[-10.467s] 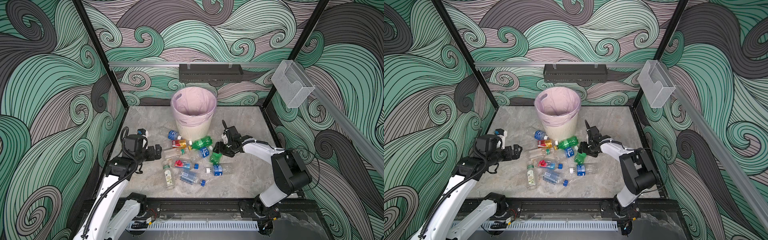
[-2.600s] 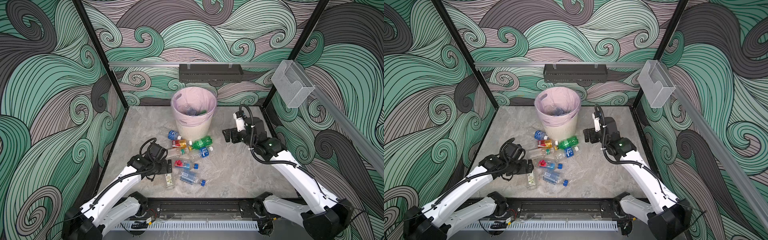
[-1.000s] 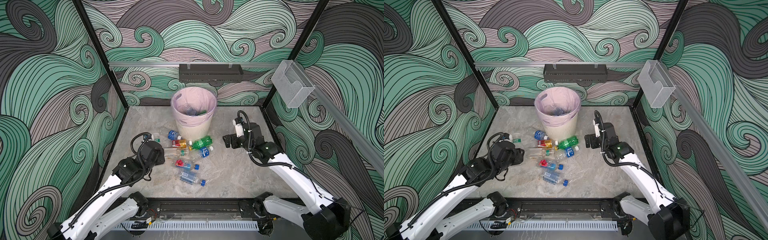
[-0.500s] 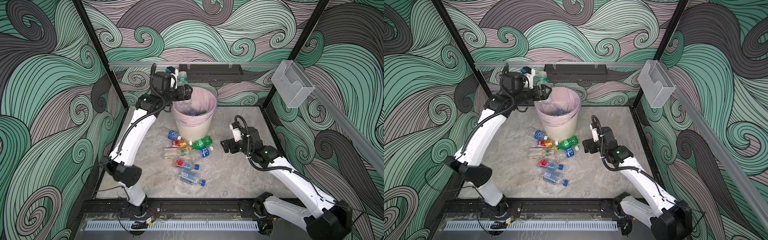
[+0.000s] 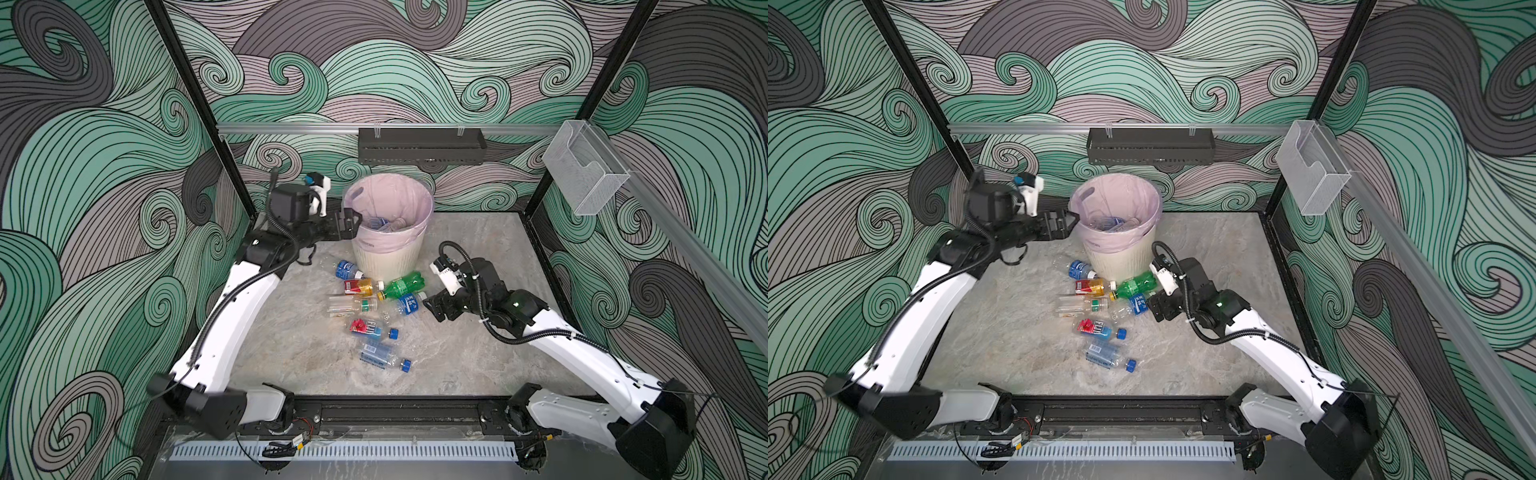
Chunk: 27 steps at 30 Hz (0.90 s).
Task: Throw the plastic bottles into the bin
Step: 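Lift the green-label clear bottle with the left gripper over the bin and release, then withdraw the left gripper while the right gripper grasps a clear blue-cap bottle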
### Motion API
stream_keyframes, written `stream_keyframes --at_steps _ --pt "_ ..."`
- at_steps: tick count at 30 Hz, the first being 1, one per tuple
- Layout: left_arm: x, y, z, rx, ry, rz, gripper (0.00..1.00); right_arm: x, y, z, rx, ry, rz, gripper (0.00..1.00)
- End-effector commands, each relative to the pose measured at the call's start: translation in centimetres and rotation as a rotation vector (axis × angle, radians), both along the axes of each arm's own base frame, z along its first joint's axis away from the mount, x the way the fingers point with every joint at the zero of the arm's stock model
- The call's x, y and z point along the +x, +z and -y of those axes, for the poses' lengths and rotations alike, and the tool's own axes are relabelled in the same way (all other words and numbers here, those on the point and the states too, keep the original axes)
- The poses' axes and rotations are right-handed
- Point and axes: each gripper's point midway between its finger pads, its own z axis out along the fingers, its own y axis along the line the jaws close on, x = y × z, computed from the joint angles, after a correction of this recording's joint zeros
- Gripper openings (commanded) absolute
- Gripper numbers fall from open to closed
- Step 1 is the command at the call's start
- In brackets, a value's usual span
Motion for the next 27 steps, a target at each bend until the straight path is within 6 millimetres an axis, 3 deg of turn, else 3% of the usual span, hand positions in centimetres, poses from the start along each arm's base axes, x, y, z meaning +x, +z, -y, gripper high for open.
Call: stream_keyframes --at_steps 1,8,15,23,27 --pt "-1.6 -2.6 -2.6 0.071 0.061 -0.033 0.99 -1.4 0.1 -2.7 -0.028 0.153 -0.001 0.88" --pt "-6.2 -9.0 -7.6 0.164 0.247 -0.149 0.99 -4.7 -3.1 -7.5 -0.089 0.326 -0.109 0.85" --pt "-8.6 -14.0 -8.8 0.100 0.330 -0.246 0.99 -8.3 -5.7 -11.6 -0.093 0.441 -0.213 0.82" --pt "-9.2 -15.4 -9.3 0.118 0.342 -0.286 0.99 -10.9 -10.4 -12.5 -0.146 0.447 -0.336 0.76" --pt "-9.1 -15.9 -9.3 0.118 0.346 -0.304 0.99 -11.2 -11.4 -13.1 -0.136 0.438 -0.348 0.75"
